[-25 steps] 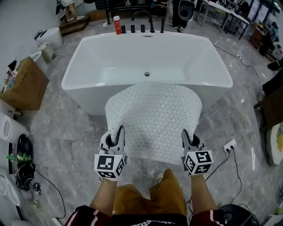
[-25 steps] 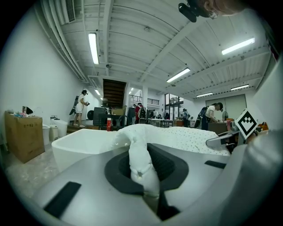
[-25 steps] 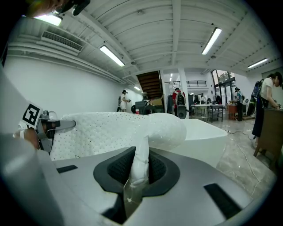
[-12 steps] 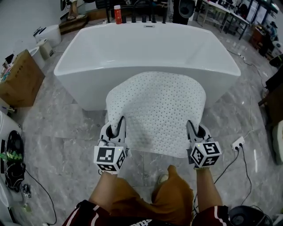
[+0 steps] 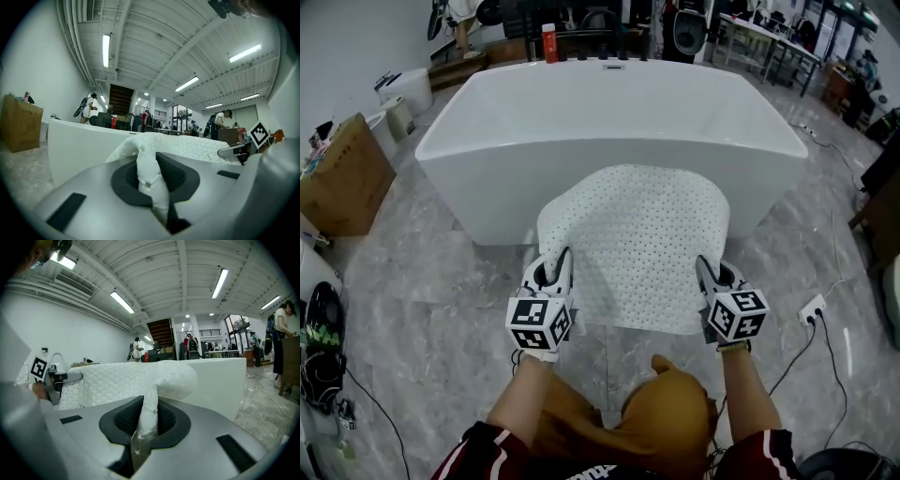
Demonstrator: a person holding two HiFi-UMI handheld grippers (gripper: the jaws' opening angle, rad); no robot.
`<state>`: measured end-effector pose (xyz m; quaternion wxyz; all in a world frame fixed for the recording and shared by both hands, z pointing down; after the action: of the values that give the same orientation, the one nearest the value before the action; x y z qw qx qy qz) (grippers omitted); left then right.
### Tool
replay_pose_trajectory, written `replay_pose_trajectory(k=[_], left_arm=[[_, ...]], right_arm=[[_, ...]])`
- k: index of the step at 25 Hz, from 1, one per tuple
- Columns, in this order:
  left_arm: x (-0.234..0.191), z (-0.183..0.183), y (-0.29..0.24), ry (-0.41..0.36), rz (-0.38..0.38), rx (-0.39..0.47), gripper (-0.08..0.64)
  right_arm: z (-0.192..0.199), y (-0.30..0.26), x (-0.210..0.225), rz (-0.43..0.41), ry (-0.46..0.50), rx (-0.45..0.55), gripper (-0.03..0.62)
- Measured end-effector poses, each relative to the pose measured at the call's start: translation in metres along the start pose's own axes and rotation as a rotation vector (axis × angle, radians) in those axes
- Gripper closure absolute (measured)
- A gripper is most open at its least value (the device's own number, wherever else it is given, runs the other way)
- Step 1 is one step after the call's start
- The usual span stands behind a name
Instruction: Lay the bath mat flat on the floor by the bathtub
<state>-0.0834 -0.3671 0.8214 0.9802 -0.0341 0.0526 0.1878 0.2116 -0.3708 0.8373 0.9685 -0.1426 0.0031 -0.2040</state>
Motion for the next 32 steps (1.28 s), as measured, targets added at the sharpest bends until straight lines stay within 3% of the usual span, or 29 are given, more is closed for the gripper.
replay_pose_trajectory(k=[10, 24, 32], left_arm=[[-0.008, 0.059, -0.033, -0.019, -0.037, -0.119, 0.525], [-0.019, 0.177, -0.091, 0.015, -0.097, -0.316, 0.525], [-0.031, 0.231, -0.126, -0.028, -0.121, -0.392, 0.525]], right_arm=[[0.065, -0.045, 0.018, -0.014, -0.035, -0.083, 0.531], [0.177, -0.124, 0.062, -0.023, -0.061, -0.25, 0.531], [0.23, -0.172, 0.081, -0.039, -0.072, -0.323, 0.531]])
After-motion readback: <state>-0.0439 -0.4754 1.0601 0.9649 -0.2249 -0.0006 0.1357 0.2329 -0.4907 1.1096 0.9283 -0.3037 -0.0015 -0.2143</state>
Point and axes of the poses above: the fingertips, and each gripper's own axes: y backward along the fingers, x to its right, z out of its underside, the point moved 1 cm from there along y, backward along the fingers
